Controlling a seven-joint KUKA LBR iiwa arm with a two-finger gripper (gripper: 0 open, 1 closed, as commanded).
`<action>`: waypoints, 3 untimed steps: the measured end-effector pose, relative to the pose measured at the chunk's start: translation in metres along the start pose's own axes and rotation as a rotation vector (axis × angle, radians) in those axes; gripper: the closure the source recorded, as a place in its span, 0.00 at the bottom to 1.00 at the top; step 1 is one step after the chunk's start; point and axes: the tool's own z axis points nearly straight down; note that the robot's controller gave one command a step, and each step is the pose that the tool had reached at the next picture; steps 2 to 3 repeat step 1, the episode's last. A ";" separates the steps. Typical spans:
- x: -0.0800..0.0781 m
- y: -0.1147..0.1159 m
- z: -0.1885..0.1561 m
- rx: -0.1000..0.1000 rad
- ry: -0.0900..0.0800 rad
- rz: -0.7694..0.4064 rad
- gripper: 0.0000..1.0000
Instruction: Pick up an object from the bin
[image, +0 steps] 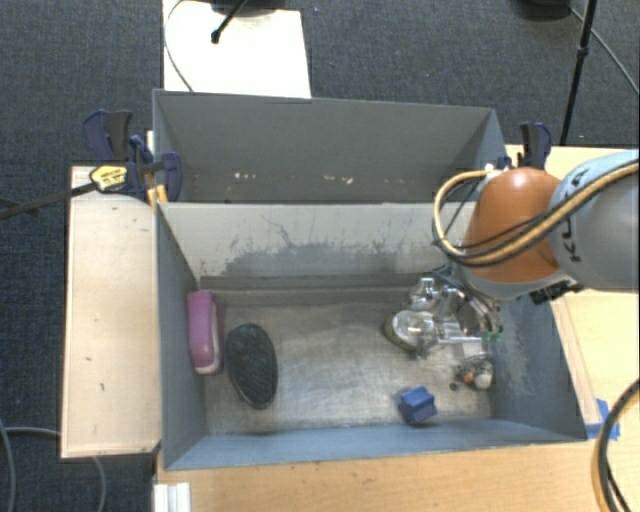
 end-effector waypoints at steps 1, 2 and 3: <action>0.010 0.003 -0.183 0.002 -0.002 -0.174 1.00; 0.010 0.003 -0.183 0.002 -0.002 -0.174 1.00; 0.010 0.003 -0.183 0.002 -0.002 -0.174 1.00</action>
Offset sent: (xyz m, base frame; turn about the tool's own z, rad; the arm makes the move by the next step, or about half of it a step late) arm -0.0132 0.0023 0.1779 -0.1747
